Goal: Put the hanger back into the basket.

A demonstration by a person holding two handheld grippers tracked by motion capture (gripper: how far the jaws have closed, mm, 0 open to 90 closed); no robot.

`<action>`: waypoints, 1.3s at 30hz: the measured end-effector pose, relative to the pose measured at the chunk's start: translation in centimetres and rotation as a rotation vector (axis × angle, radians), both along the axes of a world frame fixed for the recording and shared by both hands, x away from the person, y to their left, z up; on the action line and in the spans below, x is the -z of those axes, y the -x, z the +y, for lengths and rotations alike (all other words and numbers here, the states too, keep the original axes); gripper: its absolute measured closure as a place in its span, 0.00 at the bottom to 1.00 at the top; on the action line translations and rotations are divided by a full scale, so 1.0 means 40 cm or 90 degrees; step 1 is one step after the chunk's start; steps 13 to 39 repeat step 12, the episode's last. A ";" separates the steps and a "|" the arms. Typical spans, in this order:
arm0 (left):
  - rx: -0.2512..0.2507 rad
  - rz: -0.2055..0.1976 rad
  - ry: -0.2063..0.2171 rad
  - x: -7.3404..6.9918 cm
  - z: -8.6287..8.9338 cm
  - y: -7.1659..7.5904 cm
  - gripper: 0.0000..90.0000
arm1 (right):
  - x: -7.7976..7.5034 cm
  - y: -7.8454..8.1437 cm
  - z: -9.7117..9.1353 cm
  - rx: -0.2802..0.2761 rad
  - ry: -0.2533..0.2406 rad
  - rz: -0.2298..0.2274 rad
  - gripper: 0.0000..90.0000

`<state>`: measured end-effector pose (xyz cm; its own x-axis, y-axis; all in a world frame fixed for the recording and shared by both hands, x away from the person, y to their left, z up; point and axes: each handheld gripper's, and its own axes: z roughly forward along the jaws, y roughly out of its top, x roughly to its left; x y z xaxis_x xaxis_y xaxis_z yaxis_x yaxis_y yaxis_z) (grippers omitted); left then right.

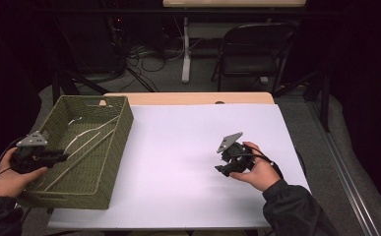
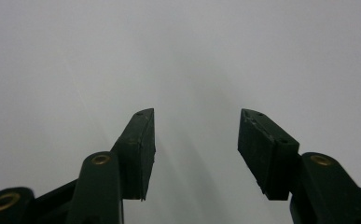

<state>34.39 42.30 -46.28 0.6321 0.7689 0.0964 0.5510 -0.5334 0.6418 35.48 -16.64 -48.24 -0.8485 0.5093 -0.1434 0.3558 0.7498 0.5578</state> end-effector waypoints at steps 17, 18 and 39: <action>0.005 -0.060 0.060 -0.072 -0.044 0.088 0.49 | -0.018 0.023 -0.014 0.004 -0.021 -0.014 0.51; 0.005 -0.060 0.060 -0.072 -0.044 0.088 0.49 | -0.018 0.023 -0.014 0.004 -0.021 -0.014 0.51; 0.005 -0.060 0.060 -0.072 -0.044 0.088 0.49 | -0.018 0.023 -0.014 0.004 -0.021 -0.014 0.51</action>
